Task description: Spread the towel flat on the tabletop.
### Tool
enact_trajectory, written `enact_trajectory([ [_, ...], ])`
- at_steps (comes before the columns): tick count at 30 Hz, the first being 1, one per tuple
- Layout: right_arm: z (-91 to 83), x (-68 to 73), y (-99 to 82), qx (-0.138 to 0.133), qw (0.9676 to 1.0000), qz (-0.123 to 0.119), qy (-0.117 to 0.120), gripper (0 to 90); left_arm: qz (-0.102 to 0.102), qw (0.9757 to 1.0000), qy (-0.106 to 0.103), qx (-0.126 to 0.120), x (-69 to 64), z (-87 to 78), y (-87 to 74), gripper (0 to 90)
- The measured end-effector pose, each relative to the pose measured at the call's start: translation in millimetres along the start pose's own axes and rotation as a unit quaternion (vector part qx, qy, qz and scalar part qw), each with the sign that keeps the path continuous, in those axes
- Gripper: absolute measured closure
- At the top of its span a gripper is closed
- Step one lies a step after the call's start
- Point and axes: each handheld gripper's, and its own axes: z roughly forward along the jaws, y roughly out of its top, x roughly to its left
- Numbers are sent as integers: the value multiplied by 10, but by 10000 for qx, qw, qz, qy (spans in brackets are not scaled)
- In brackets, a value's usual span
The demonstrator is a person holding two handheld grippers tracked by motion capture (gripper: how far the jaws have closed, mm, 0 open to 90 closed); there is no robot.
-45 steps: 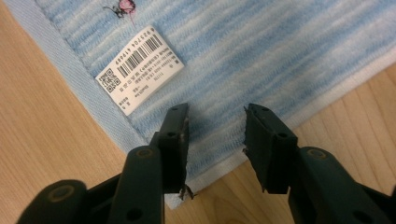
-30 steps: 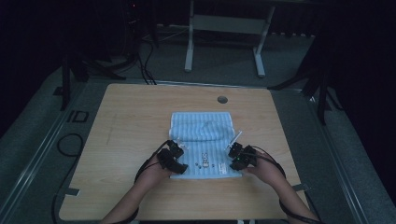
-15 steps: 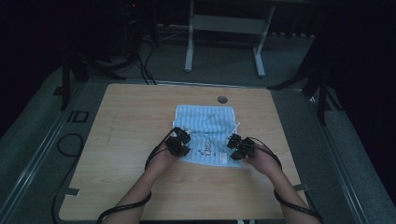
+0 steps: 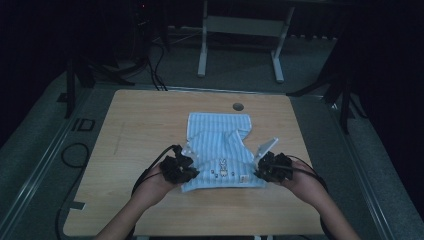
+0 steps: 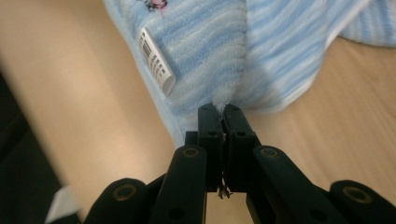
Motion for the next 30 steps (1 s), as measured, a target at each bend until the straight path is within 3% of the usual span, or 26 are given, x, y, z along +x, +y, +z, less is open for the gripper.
enact_trajectory([
  [6, -182, 458, -319, -102, 9995, -243, 186, 873, 309, 9984, -470, 77, -361, -62, -246, 849],
  [9, -127, 666, -512, 15, 9992, -275, 304, 859, 319, 9950, -902, 279, -530, 56, -401, 819],
  [10, -89, 720, -579, 76, 9989, -246, 393, 846, 332, 9932, -1039, 411, -563, 101, -456, 763],
  [13, -28, 825, -746, 201, 9988, -264, 356, 811, 309, 9924, -1061, 545, -552, 148, -589, 591],
  [17, -87, 705, -800, -31, 9996, -25, 287, 746, 128, 9969, -623, 466, -347, 142, -601, 545],
  [20, -105, 518, -749, -252, 9993, 163, 225, 683, -49, 9980, -530, 330, -187, 181, -547, 491],
  [22, -82, 368, -689, -365, 9986, 329, 199, 704, -163, 9984, -487, 255, -84, 232, -500, 491],
  [26, 23, 170, -573, -362, 9982, 455, 140, 718, -202, 9990, -302, 255, 69, 362, -394, 470],
  [29, 226, -48, -403, -290, 9979, 564, 85, 679, -198, 9995, -58, 249, 127, 458, -300, 424],
  [30, 279, -102, -363, -271, 9978, 607, 63, 678, -215, 9995, -85, 219, 140, 484, -276, 422],
])
